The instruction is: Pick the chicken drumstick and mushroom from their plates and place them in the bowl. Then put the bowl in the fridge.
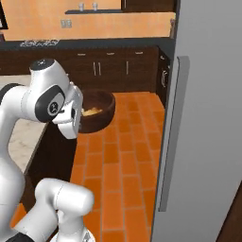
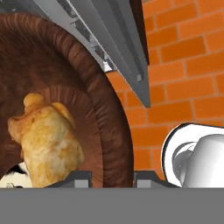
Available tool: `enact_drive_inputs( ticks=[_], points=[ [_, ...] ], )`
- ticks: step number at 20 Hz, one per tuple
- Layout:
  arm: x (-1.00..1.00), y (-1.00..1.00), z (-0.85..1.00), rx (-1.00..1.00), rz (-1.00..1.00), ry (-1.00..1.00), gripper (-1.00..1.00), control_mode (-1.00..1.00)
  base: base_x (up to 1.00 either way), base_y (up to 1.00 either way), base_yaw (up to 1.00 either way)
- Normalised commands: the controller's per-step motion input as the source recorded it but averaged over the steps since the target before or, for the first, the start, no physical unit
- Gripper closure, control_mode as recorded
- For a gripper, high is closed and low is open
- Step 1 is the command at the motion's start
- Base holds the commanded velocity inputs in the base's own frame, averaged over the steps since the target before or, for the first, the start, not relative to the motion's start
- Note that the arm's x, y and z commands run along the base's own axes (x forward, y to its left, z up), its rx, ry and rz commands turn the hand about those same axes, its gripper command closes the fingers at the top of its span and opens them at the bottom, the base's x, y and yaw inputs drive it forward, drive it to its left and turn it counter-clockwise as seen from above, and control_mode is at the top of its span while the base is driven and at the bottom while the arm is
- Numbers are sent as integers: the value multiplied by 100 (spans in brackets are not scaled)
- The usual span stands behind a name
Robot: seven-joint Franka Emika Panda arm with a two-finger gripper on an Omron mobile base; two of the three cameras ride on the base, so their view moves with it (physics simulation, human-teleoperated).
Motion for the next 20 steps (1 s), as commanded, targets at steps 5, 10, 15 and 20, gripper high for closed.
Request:
enact_drive_inputs(
  ticks=[5, 10, 15, 20],
  points=[
    [0, 0, 0, 0, 0, 0, 100, 100, 50, -2, 32],
    [0, 0, 0, 0, 0, 0, 100, 100, 59, -22, 23],
    [0, 0, 0, 0, 0, 0, 100, 100, 68, -45, 0],
    [0, 0, 0, 0, 0, 0, 100, 100, 99, -1, -2]
  ],
)
